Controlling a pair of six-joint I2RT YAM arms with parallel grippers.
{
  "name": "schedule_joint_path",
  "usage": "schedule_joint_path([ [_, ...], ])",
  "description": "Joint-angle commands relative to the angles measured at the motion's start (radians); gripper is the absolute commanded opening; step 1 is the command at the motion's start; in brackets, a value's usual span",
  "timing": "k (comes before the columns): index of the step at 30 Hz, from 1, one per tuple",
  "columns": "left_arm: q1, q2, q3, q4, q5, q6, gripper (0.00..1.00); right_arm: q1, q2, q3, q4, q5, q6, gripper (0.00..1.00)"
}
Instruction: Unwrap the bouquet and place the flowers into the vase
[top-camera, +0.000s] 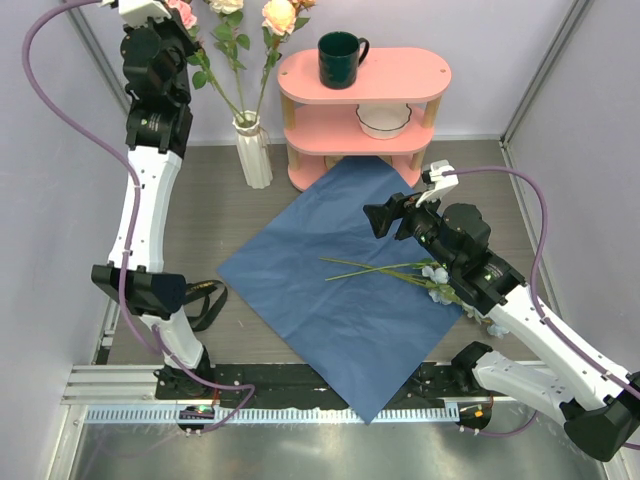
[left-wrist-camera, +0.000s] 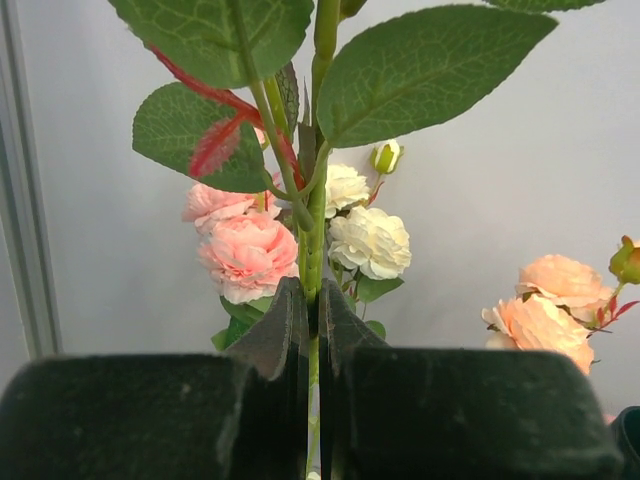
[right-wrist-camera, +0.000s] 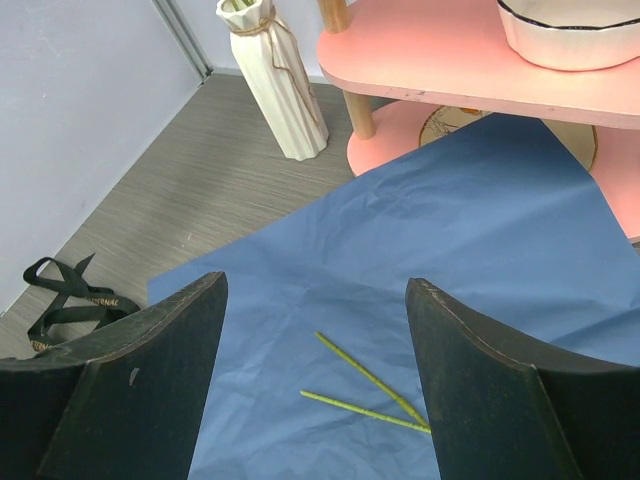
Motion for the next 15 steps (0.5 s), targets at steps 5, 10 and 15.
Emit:
schedule_joint_path([
  [5,0.007,0.01,0.006,0.095,0.001,0.007,0.0,0.001,0.007,0.018,0.033,0.012,-0.006,0.78],
  [10,0.005,-0.015,-0.133,0.23,0.067,-0.002,0.0,0.001,0.008,0.015,0.033,0.009,-0.006,0.78],
  [15,0.005,-0.013,-0.208,0.277,0.047,-0.012,0.0,0.001,-0.001,0.008,0.03,0.014,-0.001,0.78],
])
